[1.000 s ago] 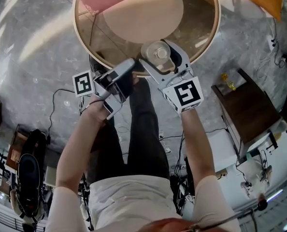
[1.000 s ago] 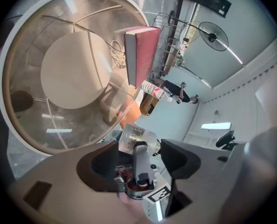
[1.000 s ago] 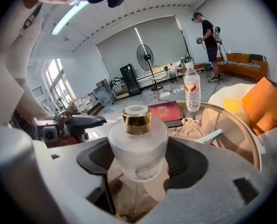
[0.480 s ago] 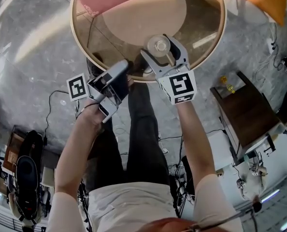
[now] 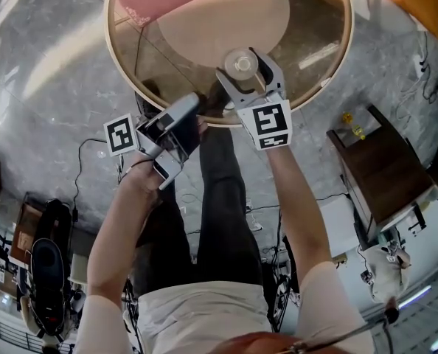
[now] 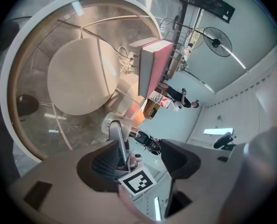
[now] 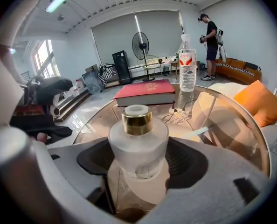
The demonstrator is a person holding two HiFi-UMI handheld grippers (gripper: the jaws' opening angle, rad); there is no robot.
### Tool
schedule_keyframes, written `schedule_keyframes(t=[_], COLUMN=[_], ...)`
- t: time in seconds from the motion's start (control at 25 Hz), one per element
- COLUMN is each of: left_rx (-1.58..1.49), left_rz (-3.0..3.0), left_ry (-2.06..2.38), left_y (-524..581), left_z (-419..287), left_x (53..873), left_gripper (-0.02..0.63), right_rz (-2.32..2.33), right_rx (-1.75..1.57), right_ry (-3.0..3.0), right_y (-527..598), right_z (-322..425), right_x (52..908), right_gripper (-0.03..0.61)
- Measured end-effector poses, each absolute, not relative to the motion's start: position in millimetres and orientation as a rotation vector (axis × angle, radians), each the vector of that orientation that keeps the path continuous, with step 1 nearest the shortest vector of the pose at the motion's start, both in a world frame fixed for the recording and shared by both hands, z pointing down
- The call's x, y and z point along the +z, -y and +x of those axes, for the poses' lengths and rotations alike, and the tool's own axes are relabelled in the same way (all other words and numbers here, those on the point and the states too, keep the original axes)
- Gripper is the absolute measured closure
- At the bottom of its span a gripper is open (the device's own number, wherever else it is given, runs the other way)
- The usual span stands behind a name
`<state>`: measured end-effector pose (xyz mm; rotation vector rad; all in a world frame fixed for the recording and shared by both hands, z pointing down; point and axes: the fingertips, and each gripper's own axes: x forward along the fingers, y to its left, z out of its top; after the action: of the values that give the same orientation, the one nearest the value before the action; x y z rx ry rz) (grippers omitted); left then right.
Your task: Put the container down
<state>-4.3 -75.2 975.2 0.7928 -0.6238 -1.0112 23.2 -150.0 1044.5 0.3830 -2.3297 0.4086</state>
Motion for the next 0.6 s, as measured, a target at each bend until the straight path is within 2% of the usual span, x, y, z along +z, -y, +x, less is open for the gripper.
schedule_keyframes(t=[0.6], left_rx=[-0.979], left_rz=[0.794], left_ry=[0.613], left_y=[70], left_z=[1], left_x=[986], left_gripper=[0.336], right_rz=[0.401], right_rx=[0.3], right_ry=[2.328], right_y=[140], right_z=[32], right_x=[1055], right_gripper=[0.245])
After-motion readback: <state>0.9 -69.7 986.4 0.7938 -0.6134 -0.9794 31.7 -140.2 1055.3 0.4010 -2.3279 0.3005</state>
